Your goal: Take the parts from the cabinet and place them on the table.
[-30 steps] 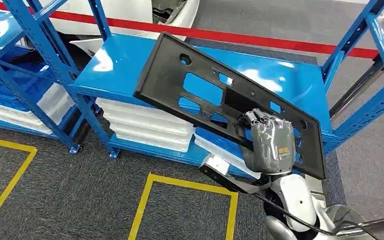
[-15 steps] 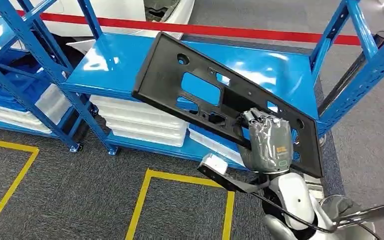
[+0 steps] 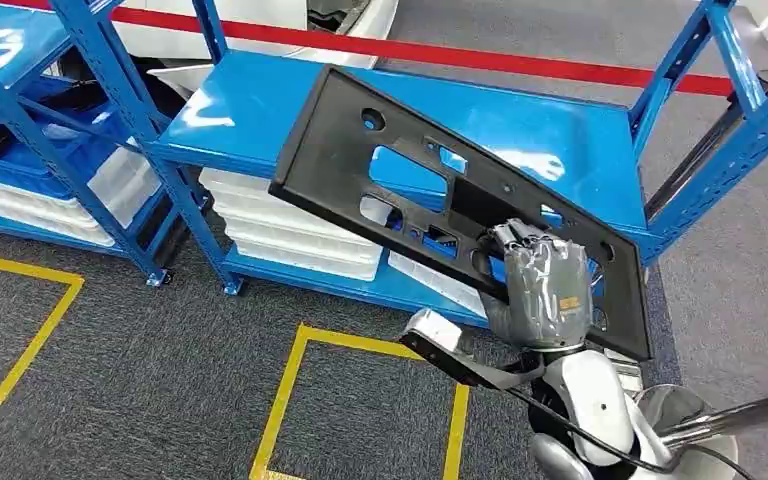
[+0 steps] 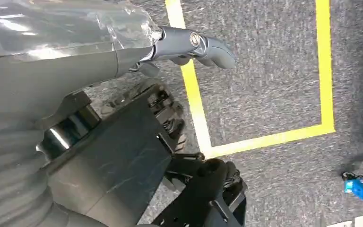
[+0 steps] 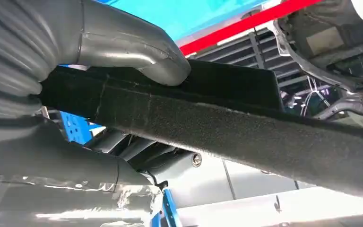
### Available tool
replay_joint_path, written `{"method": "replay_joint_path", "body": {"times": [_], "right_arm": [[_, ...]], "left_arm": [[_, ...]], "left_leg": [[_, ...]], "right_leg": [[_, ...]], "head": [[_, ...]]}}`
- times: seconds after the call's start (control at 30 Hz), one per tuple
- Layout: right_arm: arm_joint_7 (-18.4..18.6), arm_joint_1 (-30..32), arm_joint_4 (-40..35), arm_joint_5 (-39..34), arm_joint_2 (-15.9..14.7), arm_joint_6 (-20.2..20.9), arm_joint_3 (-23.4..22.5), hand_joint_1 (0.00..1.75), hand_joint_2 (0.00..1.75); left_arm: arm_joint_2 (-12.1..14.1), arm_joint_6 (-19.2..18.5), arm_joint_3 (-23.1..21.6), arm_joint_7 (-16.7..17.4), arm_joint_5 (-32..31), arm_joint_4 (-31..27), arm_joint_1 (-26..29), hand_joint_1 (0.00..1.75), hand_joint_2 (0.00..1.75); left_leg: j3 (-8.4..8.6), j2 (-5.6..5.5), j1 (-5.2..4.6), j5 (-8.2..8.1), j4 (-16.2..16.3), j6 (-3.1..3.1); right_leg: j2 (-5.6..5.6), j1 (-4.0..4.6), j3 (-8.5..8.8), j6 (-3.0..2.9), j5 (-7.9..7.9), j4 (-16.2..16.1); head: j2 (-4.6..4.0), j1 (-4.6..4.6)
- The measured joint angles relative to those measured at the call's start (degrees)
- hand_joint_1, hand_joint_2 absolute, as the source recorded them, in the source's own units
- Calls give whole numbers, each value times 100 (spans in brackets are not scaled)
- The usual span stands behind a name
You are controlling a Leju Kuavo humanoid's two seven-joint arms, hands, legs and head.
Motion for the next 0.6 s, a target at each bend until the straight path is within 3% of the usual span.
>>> {"method": "replay_joint_path", "body": {"times": [0.03, 0.1, 0.13, 0.17, 0.27, 0.3, 0.33, 0.4, 0.47, 0.5, 0.53, 0.6], "right_arm": [[0, -2, 0, 0, 0, 0, -2, 175, 175], [0, -8, 0, 0, 0, -2, -2, 175, 175], [0, -13, 0, 0, 0, -2, -4, 175, 175], [0, -6, 0, 2, 2, -7, -6, 175, 175], [-6, 11, 0, 4, 2, -4, -30, 175, 175], [-9, 9, 0, 9, 2, 2, -33, 175, 175], [-24, 8, 0, 11, 9, 2, -33, 175, 175], [-28, 15, 0, 11, 13, 7, -33, 175, 175], [-31, 26, 2, 11, 18, 13, -33, 175, 175], [-39, 30, 2, 11, 17, 15, -33, 175, 175], [-41, 33, 2, 11, 18, 15, -33, 175, 175], [-44, 32, 2, 11, 22, 15, -35, 175, 175]], "left_arm": [[0, -2, 0, 0, 0, 0, 0, 0, 175], [-2, -22, 0, 0, -4, 0, -1, 0, 175], [-2, -26, 0, 2, -9, 0, -1, 0, 175], [-2, -28, 0, 9, -11, 0, -6, 0, 175], [-2, -37, 0, 28, -26, 0, -1, 0, 175], [-2, -37, 0, 28, -26, 2, -1, 0, 175], [-2, -35, 0, 33, -26, 0, -2, 0, 175], [-2, -35, 0, 33, -35, 0, 2, 0, 175], [-2, -35, 0, 35, -35, 0, 5, 0, 175], [-2, -35, 0, 35, -35, 2, 5, 0, 175], [-2, -35, 0, 35, -35, 2, 4, 0, 175], [-2, -35, 0, 35, -42, 2, -4, 0, 175]], "left_leg": [[-45, -1, 3, 23, 14, -14], [-108, -5, 16, 60, 60, -52], [-139, -6, 2, 78, 76, -84], [-175, -9, -22, 97, 124, -111], [-193, -6, -13, 207, 81, -238], [-223, -21, -3, 156, 119, -266], [-278, -29, 3, -40, 271, -304], [-552, -30, 26, -625, 1074, -352], [-720, -28, 35, -944, 1765, -384], [-639, -27, 37, -912, 1764, -386], [-434, -27, 37, -791, 1521, -375], [239, -30, 36, -412, 499, -328]], "right_leg": [[0, -3, 235, -1, 175, -320], [-2, -7, 878, -26, 566, -1356], [1, 1, 1021, -46, 503, -1680], [19, 30, 999, -91, 551, -1723], [27, 59, 923, -199, 631, -1683], [6, -10, 906, -249, 700, -1736], [-1, -2, 864, -280, 745, -1734], [-14, 2, 766, -338, 810, -1727], [-22, 13, 670, -341, 873, -1713], [-22, 14, 622, -333, 900, -1702], [-22, 13, 586, -327, 921, -1692], [-13, 11, 539, -290, 959, -1671]], "head": [[0, 26], [0, 85], [0, 123], [0, 145], [0, 81], [-2, 74], [0, 46], [0, -68], [0, -118], [-2, -131], [0, -151], [0, -188]]}}
